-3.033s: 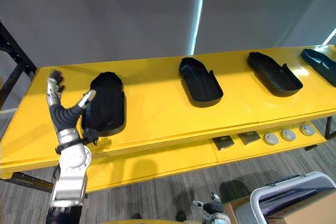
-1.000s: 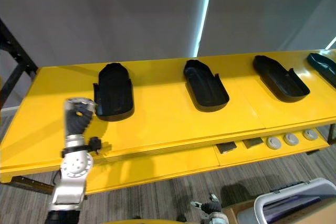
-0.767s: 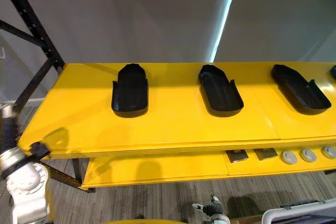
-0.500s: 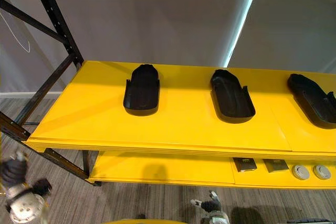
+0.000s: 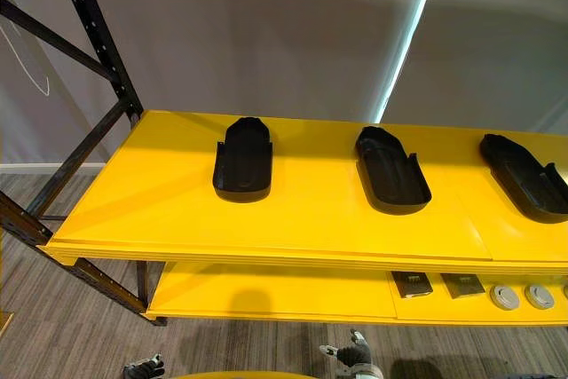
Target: Walk over and take plastic housings, then place them on the shelf
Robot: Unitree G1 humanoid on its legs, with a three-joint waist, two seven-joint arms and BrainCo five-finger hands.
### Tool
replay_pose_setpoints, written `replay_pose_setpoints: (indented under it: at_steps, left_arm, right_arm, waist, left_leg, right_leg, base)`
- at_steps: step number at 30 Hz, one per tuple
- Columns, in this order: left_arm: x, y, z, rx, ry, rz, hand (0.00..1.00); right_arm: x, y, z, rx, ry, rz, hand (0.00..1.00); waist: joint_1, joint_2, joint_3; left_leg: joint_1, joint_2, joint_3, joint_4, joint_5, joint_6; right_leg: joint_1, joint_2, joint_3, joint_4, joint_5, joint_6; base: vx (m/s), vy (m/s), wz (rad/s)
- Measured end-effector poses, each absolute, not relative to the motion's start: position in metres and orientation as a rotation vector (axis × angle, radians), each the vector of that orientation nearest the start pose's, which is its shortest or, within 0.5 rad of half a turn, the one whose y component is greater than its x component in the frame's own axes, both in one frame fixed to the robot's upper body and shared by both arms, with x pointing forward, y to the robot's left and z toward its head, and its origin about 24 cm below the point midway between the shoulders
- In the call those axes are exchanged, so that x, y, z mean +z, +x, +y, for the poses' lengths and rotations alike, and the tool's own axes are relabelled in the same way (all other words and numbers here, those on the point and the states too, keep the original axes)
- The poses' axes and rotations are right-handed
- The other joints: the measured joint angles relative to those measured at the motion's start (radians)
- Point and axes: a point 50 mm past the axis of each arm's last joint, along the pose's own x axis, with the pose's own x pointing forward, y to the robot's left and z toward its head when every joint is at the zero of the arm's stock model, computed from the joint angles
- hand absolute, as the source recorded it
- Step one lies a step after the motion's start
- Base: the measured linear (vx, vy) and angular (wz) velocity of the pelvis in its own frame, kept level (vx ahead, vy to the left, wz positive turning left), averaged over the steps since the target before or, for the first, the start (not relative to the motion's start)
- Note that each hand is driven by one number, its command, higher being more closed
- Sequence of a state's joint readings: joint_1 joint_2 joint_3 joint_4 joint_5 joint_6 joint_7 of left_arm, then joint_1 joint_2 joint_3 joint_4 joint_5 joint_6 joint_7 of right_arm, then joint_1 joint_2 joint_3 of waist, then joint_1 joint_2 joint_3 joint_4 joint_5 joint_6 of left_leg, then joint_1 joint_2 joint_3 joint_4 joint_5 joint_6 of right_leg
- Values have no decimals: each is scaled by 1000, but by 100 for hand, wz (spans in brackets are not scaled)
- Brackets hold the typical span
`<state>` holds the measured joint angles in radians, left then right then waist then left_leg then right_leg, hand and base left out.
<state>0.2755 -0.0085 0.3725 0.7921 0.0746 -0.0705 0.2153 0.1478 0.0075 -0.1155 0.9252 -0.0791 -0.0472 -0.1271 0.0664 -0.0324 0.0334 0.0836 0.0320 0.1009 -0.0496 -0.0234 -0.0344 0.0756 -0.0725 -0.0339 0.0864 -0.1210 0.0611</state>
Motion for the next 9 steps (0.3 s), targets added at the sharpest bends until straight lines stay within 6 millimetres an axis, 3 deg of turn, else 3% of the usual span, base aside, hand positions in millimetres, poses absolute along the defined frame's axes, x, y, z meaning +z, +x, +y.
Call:
replay_pose_setpoints:
  at_steps: [9]
  left_arm:
    - [-151,71,215,497,85,1019,0]
  right_arm:
    - [-157,100,-181,-254,-54,1036,0]
  waist:
    - [-9,12,5]
  left_leg:
    - [16,-17,13,-25,8,10]
  right_leg:
    - [-4,-1,14,-5,1,1]
  base:
    - [60,8,-6]
